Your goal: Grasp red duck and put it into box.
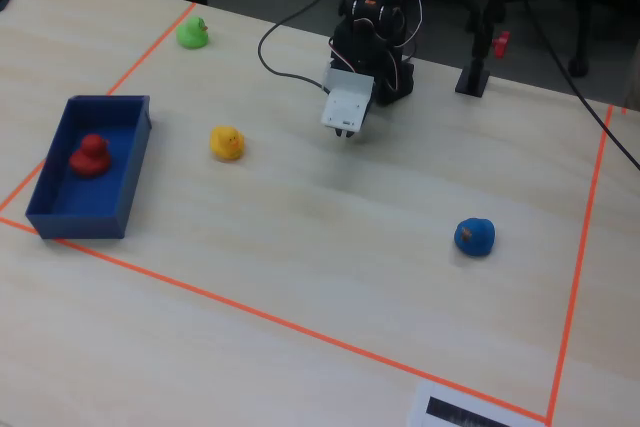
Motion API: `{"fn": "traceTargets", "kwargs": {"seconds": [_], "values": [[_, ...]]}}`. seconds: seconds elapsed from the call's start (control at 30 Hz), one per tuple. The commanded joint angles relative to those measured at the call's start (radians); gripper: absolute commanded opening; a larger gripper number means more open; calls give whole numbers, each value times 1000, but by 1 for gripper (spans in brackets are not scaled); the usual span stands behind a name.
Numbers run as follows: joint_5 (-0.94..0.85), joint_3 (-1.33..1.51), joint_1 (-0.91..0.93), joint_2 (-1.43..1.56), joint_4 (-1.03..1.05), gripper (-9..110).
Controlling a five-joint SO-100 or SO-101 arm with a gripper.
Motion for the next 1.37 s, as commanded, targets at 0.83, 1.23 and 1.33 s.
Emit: {"fn": "traceTargets", "kwargs": {"seconds": [0.83, 1.23, 1.33], "values": [[25, 57, -11, 120, 181, 1], [25, 57, -11, 120, 181, 1], [25, 57, -11, 120, 181, 1]]}}
